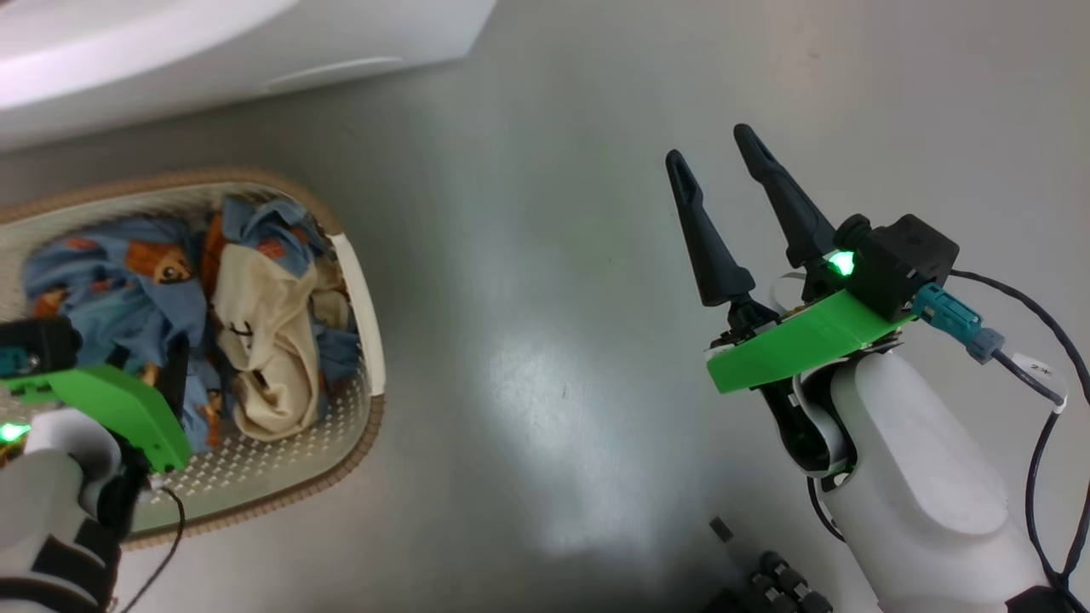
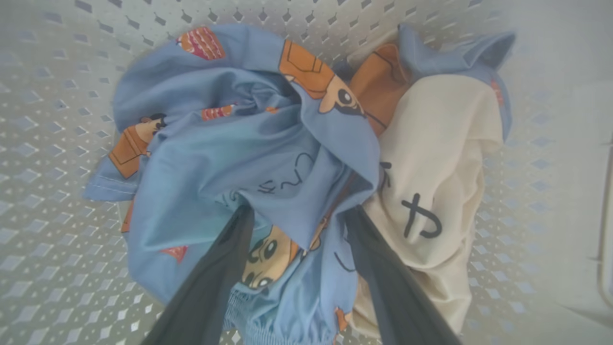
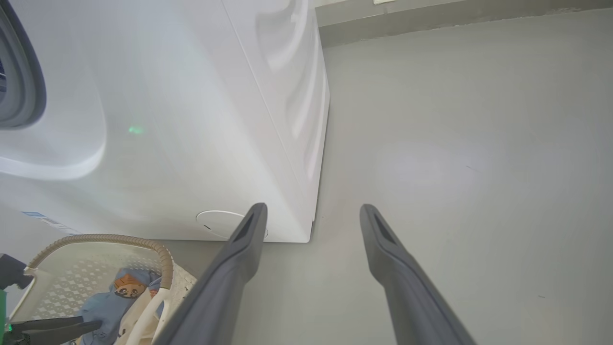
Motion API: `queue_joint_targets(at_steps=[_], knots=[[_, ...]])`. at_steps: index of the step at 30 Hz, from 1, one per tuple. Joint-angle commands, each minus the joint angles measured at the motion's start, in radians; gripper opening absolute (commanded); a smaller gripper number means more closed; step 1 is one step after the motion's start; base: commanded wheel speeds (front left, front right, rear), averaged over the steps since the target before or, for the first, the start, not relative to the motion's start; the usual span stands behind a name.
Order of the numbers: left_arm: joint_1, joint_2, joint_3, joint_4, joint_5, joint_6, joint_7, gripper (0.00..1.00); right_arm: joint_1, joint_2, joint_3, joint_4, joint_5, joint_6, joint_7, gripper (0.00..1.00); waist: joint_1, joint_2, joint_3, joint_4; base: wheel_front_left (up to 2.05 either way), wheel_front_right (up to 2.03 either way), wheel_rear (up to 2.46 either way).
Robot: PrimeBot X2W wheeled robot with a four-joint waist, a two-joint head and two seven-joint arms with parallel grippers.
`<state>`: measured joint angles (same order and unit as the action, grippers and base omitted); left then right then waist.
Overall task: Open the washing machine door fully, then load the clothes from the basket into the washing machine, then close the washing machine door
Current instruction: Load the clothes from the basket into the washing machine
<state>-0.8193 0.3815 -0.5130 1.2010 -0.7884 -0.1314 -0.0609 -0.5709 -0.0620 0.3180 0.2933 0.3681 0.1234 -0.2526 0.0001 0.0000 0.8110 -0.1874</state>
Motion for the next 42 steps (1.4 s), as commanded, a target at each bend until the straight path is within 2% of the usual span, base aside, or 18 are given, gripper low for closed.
queue_joint_targets(at_steps=[1,16,27,28,29,30,31,42], knots=[[-0.004,0.046,0.015,0.004,-0.016,0.001,-0.002,1.0,0.022,0.011,0.02,-0.023,-0.009,0.007,-0.009,1.0,-0.0001,0.0,0.029,-0.016,0.0,0.0,0.0],[-0.102,0.076,-0.026,0.066,-0.041,0.001,0.041,1.0,0.017,0.012,0.034,-0.051,-0.011,0.007,-0.009,1.0,-0.0001,0.0,0.112,-0.033,0.0,0.0,0.0],[-0.125,0.075,-0.025,0.083,-0.051,0.003,0.025,1.0,0.011,0.012,0.037,-0.054,-0.017,0.007,-0.009,1.0,-0.0001,0.0,0.119,-0.033,0.0,0.0,0.0],[-0.127,0.076,-0.025,0.084,-0.052,0.003,0.026,0.67,0.009,0.012,0.038,-0.054,-0.016,0.007,-0.009,1.0,-0.0001,0.0,0.119,-0.034,0.0,0.0,0.0],[-0.128,0.076,-0.025,0.084,-0.054,0.002,0.025,0.42,0.008,0.012,0.04,-0.054,-0.016,0.007,-0.009,1.0,-0.0001,0.0,0.118,-0.034,0.0,0.0,0.0],[-0.128,0.077,-0.027,0.085,-0.054,0.002,0.022,0.05,0.007,0.012,0.04,-0.054,-0.015,0.007,-0.009,1.0,-0.0001,0.0,0.118,-0.034,0.0,0.0,0.0],[-0.129,0.077,-0.029,0.085,-0.055,0.002,0.018,0.0,0.007,0.012,0.041,-0.053,-0.014,0.007,-0.009,1.0,-0.0001,0.0,0.116,-0.034,0.0,0.0,0.0],[-0.085,0.066,-0.04,0.071,-0.09,0.001,-0.006,0.0,-0.006,0.012,0.058,-0.033,0.013,0.007,-0.009,1.0,-0.0001,0.0,0.041,-0.031,0.0,0.0,0.0]])
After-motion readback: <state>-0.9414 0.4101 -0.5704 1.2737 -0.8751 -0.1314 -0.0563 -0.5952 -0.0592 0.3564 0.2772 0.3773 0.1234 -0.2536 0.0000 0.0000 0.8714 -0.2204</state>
